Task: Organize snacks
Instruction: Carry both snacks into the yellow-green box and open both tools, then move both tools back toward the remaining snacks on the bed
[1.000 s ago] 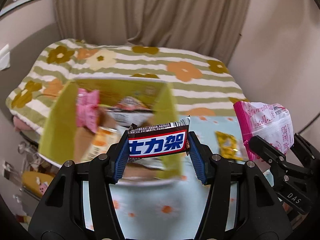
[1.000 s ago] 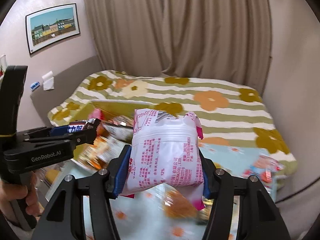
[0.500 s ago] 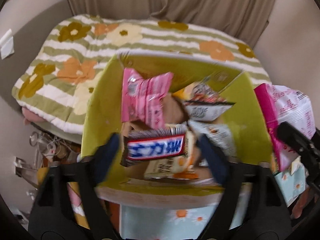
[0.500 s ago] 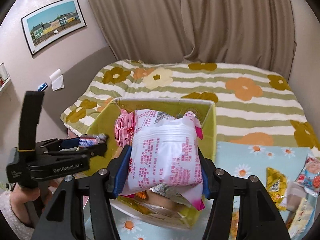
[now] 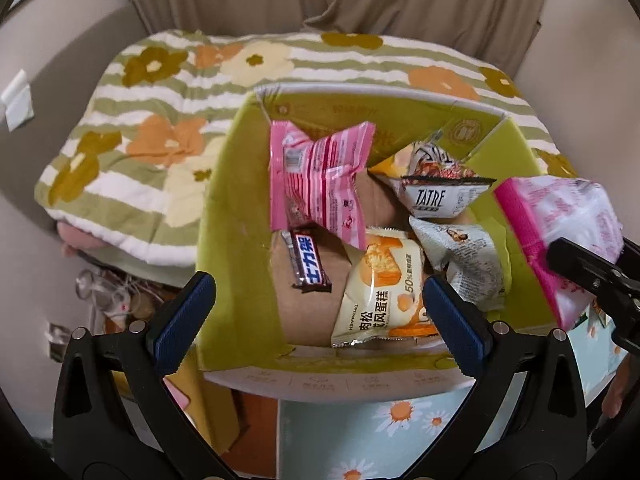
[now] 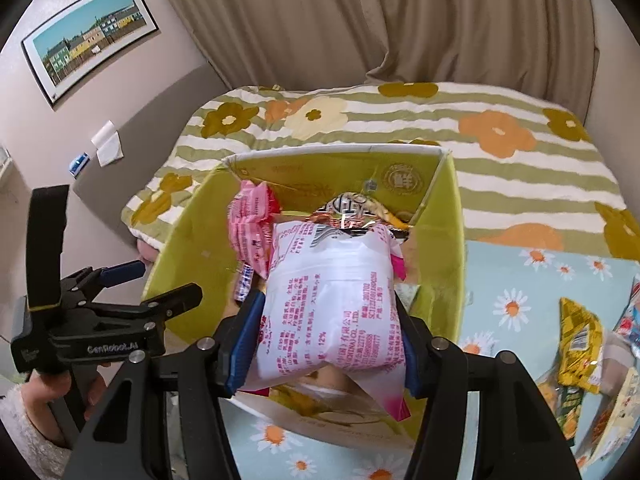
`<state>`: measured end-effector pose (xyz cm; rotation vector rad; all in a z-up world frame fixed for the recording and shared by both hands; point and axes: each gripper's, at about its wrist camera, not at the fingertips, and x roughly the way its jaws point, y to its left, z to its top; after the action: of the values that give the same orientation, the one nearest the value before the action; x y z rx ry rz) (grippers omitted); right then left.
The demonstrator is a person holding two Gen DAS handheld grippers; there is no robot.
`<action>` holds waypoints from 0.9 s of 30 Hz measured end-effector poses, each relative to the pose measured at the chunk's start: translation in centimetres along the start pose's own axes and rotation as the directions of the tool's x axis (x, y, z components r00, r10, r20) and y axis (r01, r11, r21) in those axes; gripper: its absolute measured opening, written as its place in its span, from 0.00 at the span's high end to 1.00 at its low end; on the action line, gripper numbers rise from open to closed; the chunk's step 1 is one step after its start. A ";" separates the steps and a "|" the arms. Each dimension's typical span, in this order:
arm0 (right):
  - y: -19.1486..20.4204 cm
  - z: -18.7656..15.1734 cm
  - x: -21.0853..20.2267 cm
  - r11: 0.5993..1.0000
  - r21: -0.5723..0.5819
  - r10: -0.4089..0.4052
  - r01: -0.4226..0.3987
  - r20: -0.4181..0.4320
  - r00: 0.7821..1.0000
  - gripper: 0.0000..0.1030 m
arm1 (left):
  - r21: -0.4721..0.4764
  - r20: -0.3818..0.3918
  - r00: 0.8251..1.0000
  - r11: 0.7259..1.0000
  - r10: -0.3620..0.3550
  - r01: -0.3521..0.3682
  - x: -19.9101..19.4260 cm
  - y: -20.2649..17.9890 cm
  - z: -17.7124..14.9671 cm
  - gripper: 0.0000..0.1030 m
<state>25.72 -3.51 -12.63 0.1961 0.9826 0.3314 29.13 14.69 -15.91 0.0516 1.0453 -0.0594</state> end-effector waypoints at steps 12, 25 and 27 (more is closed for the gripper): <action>0.3 -1.5 0.4 1.000 0.010 0.008 -0.007 -0.014 1.000 0.00 | -0.015 0.029 1.000 1.000 -0.001 0.001 -1.8 0.8 -0.6 0.00; 1.4 -1.4 -1.9 0.997 -0.018 -0.075 0.076 0.030 0.997 0.00 | 0.003 0.046 0.998 0.999 -0.042 0.042 -2.6 0.7 -0.9 0.00; 1.4 -1.4 -2.4 0.996 -0.014 -0.083 0.084 0.033 0.996 0.00 | 0.012 0.046 0.997 0.998 -0.064 0.063 -2.6 0.4 -0.7 0.00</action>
<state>23.09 -3.05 -11.10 0.1456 0.9534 0.2582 27.23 15.20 -13.99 0.0268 1.0002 -0.1232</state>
